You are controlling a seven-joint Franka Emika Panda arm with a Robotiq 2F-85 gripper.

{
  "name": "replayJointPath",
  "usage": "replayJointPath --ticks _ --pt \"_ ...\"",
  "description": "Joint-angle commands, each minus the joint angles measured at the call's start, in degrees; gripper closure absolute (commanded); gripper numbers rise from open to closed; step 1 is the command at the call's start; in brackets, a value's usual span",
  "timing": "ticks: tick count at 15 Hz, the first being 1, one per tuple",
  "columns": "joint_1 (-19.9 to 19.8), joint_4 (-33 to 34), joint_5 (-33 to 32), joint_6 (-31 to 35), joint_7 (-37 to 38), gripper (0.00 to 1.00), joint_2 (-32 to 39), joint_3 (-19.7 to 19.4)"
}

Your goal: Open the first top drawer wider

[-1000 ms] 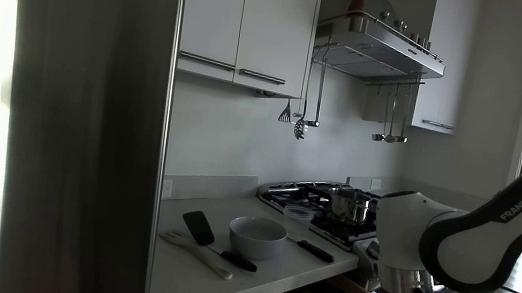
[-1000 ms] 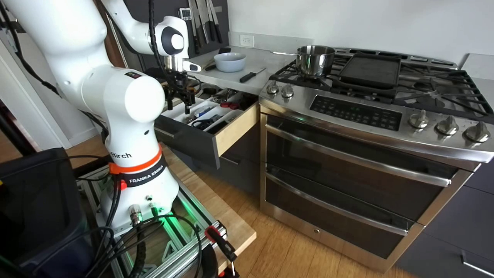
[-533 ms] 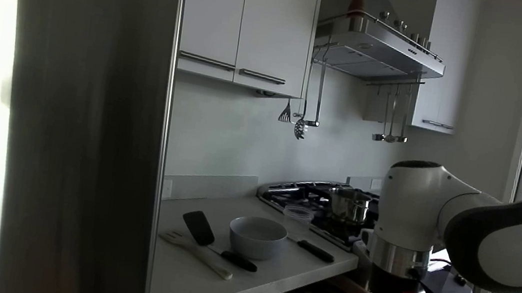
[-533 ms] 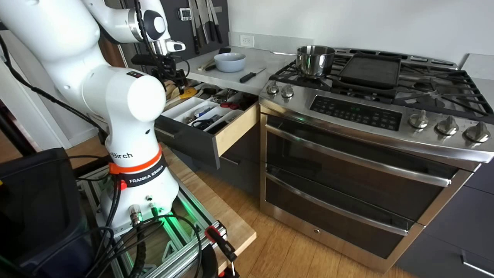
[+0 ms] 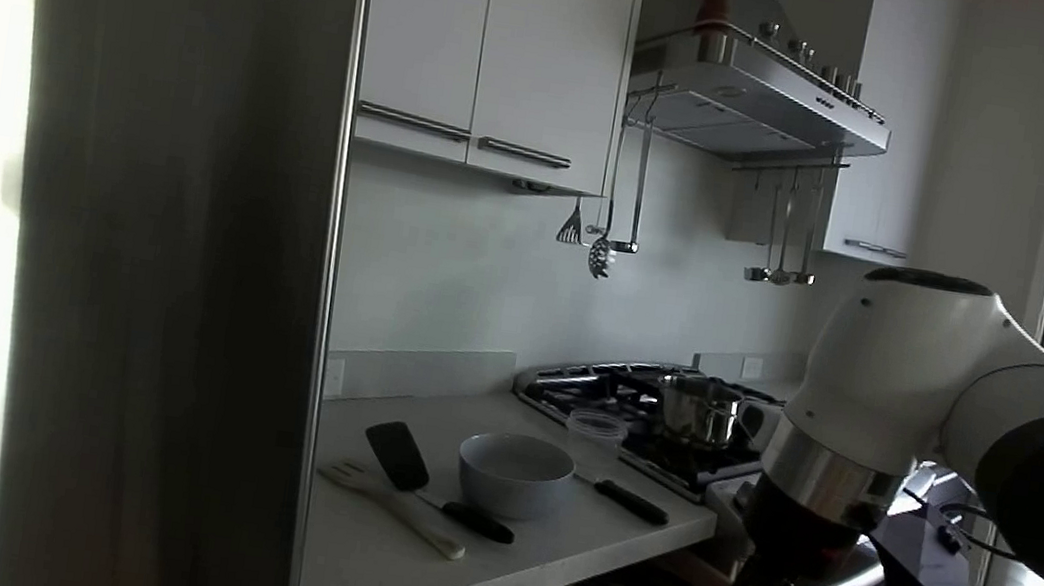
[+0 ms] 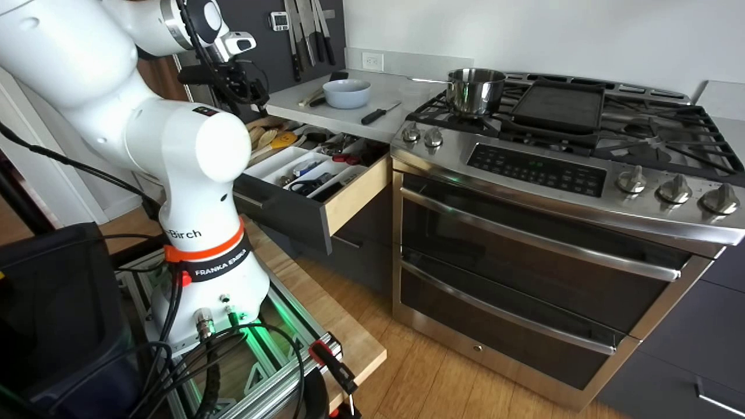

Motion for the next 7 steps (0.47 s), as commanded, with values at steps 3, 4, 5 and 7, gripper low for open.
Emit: replayJointPath --ticks 3,4,5,7 --pt "2.23 -1.86 1.3 -0.05 -0.51 0.0 -4.82 -0.62" --pt "2.81 -2.54 1.61 -0.06 -0.56 0.0 -6.17 -0.78" --pt "3.18 -3.11 1.78 -0.08 -0.58 0.0 -7.24 -0.78" --pt "3.43 -3.72 1.9 -0.08 -0.59 0.0 -8.18 -0.85"
